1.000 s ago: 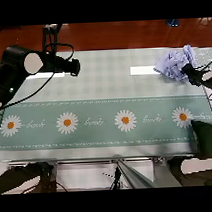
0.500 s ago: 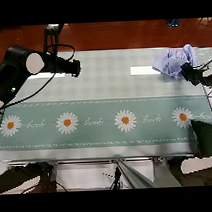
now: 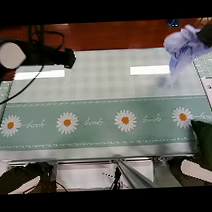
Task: Fold the shirts.
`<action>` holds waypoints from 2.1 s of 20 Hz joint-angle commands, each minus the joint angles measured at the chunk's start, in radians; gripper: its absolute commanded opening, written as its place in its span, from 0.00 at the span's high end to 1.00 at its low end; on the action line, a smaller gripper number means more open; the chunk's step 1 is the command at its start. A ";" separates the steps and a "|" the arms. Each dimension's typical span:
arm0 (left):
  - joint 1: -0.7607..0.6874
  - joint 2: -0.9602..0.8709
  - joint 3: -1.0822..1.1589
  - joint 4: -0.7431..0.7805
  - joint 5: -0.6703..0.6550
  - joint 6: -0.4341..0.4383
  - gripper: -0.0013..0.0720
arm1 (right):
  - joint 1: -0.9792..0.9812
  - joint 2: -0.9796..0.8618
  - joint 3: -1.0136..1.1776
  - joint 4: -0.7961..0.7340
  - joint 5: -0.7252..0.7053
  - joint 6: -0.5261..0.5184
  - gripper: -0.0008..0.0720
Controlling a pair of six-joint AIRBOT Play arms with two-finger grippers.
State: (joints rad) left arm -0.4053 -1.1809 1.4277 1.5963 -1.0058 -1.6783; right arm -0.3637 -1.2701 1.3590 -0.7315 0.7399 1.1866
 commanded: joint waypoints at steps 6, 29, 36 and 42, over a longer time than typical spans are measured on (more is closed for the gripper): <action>0.000 0.212 0.291 0.000 -0.244 0.000 0.06 | 0.000 0.515 0.024 0.244 0.242 -0.028 0.96; 0.000 0.278 -0.399 -0.272 -0.358 -0.021 0.28 | 1.214 -0.025 -0.305 -0.412 0.002 0.407 0.95; 0.000 0.277 -0.588 -0.288 -0.316 0.058 0.27 | 1.073 0.029 -0.305 -0.413 0.043 0.408 0.33; 0.000 0.277 -0.727 -0.430 -0.212 0.124 0.13 | 0.772 0.281 -0.305 -0.634 0.233 0.405 0.32</action>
State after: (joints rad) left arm -0.4049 -0.9043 0.7700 1.2659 -1.2812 -1.6062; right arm 0.5343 -1.0824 1.0542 -1.2476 0.8684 1.5951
